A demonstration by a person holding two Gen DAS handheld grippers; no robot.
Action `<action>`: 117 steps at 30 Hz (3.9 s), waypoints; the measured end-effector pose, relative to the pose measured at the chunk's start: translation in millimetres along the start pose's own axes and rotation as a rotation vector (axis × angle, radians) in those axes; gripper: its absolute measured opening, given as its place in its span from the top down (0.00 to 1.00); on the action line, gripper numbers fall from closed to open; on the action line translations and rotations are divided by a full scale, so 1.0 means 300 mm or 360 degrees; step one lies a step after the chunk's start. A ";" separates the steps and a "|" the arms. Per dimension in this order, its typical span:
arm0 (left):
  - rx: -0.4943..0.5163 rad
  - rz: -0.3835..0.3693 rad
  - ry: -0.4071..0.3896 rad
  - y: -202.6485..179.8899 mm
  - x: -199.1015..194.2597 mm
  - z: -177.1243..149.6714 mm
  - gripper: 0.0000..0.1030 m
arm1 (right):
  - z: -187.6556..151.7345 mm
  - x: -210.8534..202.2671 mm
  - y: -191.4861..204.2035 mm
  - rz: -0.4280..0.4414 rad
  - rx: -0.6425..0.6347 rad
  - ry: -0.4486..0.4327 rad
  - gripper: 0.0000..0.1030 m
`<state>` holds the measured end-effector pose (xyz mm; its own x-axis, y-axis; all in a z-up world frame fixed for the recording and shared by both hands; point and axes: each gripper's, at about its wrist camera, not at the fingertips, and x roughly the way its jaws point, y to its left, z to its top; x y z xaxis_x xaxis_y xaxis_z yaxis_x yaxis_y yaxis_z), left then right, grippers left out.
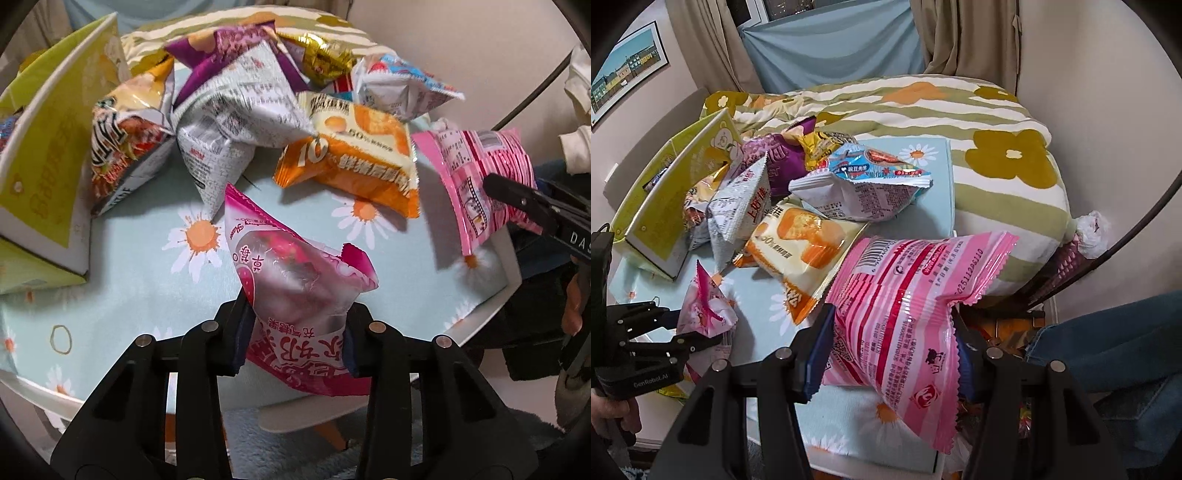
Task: Organize snacks
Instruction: 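Carry both pink bags over the yellow box and release them inside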
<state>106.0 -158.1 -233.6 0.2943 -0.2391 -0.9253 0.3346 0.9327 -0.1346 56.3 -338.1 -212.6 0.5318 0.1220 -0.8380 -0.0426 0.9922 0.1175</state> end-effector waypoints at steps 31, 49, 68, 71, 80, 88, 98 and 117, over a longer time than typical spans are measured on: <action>-0.0228 0.0185 -0.0442 0.675 -0.530 0.268 0.63 | 0.455 -0.153 0.671 0.0378 -0.0282 -0.0373 0.49; -0.0143 0.0069 -0.0262 1.171 -0.272 0.644 0.63 | 0.706 0.186 1.060 0.0285 -0.0210 -0.0246 0.49; -0.0211 0.0166 -0.0321 1.195 -0.372 0.485 0.00 | 0.750 0.213 1.102 0.0303 -0.0205 -0.0177 0.49; -0.0228 0.0180 -0.0324 1.193 -0.392 0.465 0.00 | 0.786 0.221 1.124 0.0336 -0.0236 -0.0180 0.49; -0.0294 0.0225 -0.0298 1.239 -0.396 0.426 0.00 | 0.862 0.356 1.222 0.0475 -0.0341 -0.0030 0.48; -0.0340 0.0231 -0.0267 1.266 -0.380 0.396 0.00 | 0.893 0.441 1.303 0.0593 -0.0336 -0.0010 0.27; -0.0349 0.0220 -0.0253 1.252 -0.376 0.366 0.00 | 0.852 0.398 1.285 0.0565 -0.0389 -0.0110 0.01; -0.0164 0.0185 -0.0404 1.051 -0.590 0.348 0.00 | 0.746 0.025 1.104 0.0447 -0.0229 -0.0269 0.01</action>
<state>252.8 150.1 -75.2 0.5441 -0.1769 -0.8202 0.1968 0.9772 -0.0802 235.4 -14.6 -60.7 0.6143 0.3966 -0.6821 -0.3195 0.9155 0.2446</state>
